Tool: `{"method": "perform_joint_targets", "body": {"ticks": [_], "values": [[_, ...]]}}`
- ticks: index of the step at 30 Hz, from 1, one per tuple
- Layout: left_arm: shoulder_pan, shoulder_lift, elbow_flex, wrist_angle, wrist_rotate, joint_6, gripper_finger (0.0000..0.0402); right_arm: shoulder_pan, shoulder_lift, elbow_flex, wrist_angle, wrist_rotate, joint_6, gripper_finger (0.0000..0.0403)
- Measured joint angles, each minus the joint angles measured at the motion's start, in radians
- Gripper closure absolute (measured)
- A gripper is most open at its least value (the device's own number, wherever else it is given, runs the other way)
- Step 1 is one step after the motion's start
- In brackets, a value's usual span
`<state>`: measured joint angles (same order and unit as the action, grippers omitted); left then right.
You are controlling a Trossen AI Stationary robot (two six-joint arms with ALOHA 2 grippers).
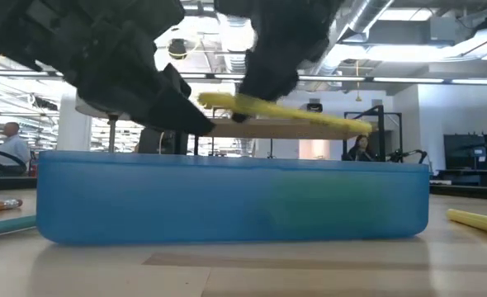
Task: Pack school essentials
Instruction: Put the top yellow pen into the blue supply box
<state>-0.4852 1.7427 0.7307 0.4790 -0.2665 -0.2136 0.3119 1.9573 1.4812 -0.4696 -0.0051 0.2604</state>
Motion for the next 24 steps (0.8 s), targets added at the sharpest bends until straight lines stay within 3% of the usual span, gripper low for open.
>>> {"method": "perform_joint_targets", "body": {"ticks": [15, 24], "values": [[-0.012, -0.04, 0.0, 0.016, -0.009, 0.016, 0.0311, 0.001, 0.001, 0.0, 0.002, 0.001, 0.003, 0.0215], [-0.017, -0.072, 0.0, -0.038, -0.065, 0.017, 0.0284, 0.006, 0.001, 0.0, -0.002, 0.002, 0.004, 0.0214]]}}
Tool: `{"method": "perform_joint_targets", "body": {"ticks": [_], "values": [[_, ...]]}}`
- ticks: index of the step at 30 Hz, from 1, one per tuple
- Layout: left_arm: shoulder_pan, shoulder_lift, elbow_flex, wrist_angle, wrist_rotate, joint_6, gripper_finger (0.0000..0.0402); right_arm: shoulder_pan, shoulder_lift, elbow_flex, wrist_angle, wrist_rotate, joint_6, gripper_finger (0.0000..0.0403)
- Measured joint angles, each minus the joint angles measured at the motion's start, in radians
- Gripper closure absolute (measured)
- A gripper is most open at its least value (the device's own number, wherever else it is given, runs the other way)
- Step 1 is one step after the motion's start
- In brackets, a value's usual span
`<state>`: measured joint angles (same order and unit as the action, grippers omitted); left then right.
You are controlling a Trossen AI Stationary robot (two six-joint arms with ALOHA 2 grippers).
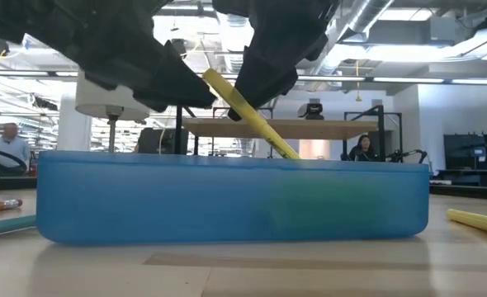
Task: Pack school essentials
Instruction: Put the top yellow pen into the blue supply box
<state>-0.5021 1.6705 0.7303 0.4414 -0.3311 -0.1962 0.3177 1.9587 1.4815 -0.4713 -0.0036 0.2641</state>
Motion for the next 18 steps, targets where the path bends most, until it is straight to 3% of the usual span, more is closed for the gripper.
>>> {"method": "perform_joint_targets", "body": {"ticks": [4, 8, 18], "values": [[-0.025, -0.082, 0.0, -0.089, -0.075, 0.0, 0.0267, 0.003, 0.0, 0.0, 0.0, 0.0, -0.001, 0.0215], [-0.05, -0.125, 0.0, -0.074, -0.126, 0.019, 0.0257, 0.003, 0.0, 0.0, 0.005, 0.0, -0.001, 0.0212], [-0.04, -0.004, 0.0, 0.055, -0.121, 0.019, 0.0252, 0.001, 0.001, 0.0, 0.044, 0.0, -0.003, 0.0215]]}}
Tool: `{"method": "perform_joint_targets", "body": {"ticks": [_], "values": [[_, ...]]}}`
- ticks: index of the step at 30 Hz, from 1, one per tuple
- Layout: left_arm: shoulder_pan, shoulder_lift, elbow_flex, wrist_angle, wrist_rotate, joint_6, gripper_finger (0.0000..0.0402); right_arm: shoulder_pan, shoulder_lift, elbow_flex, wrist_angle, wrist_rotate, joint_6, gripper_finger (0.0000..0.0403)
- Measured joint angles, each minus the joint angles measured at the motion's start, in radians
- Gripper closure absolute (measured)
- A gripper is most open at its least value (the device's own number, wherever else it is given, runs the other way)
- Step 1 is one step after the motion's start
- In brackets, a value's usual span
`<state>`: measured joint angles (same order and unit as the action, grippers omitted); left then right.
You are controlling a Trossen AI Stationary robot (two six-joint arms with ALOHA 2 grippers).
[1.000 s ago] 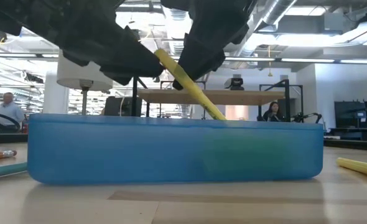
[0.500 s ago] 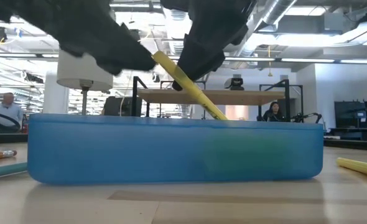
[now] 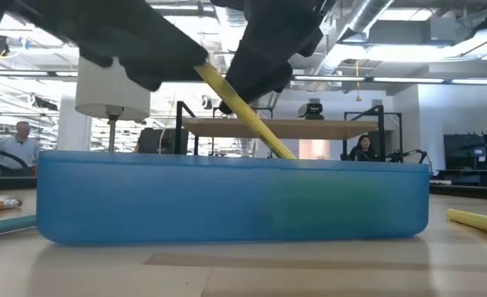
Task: Pack school essentials
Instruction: Put the top yellow pen into the blue supply box
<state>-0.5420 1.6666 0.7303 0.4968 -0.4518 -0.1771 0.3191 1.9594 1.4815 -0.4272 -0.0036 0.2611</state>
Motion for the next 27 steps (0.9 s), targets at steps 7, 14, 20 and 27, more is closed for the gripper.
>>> {"method": "perform_joint_targets", "body": {"ticks": [7, 14, 20, 27], "values": [[0.012, 0.054, 0.0, 0.048, 0.067, -0.001, 0.0255, 0.0, 0.0, 0.0, -0.009, 0.0, 0.0, 0.0214], [0.011, 0.054, 0.0, 0.071, 0.073, 0.0, 0.0296, 0.0, 0.0, 0.0, -0.013, 0.0, -0.002, 0.0214], [0.011, 0.054, 0.0, 0.106, 0.072, 0.001, 0.0316, 0.001, 0.0, 0.0, -0.013, -0.002, -0.001, 0.0214], [0.011, 0.054, 0.0, 0.098, 0.066, 0.004, 0.0331, 0.001, 0.0, 0.0, -0.014, -0.001, 0.0, 0.0213]]}}
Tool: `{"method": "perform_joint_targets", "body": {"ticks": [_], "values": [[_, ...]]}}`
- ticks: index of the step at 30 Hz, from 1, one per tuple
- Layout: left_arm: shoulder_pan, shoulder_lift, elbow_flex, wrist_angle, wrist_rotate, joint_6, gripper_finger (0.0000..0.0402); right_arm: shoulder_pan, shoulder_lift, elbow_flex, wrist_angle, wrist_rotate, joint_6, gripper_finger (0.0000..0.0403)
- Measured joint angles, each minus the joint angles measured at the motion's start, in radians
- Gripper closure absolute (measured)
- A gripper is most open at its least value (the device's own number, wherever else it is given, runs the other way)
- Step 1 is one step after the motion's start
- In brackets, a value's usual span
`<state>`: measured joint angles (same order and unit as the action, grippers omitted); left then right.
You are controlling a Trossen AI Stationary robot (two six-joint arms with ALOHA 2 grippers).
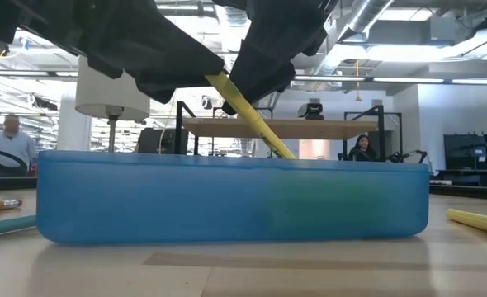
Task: Pack school essentials
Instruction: Put the top yellow pen into the blue supply box
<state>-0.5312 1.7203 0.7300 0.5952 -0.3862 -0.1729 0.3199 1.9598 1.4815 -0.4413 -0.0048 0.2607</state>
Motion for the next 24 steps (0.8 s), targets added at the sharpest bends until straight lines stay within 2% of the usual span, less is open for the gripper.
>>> {"method": "perform_joint_targets", "body": {"ticks": [6, 20, 24], "values": [[0.0, -0.001, 0.0, -0.015, 0.007, 0.0, 0.0383, 0.0, 0.001, 0.0, -0.004, 0.0, 0.0, 0.0216], [-0.019, 0.0, -0.001, -0.108, 0.006, -0.036, 0.0381, -0.001, -0.001, 0.0, -0.086, 0.003, 0.004, 0.0216], [-0.033, -0.001, 0.0, -0.141, -0.026, -0.058, 0.0376, 0.0, 0.0, 0.0, -0.109, 0.003, 0.004, 0.0216]]}}
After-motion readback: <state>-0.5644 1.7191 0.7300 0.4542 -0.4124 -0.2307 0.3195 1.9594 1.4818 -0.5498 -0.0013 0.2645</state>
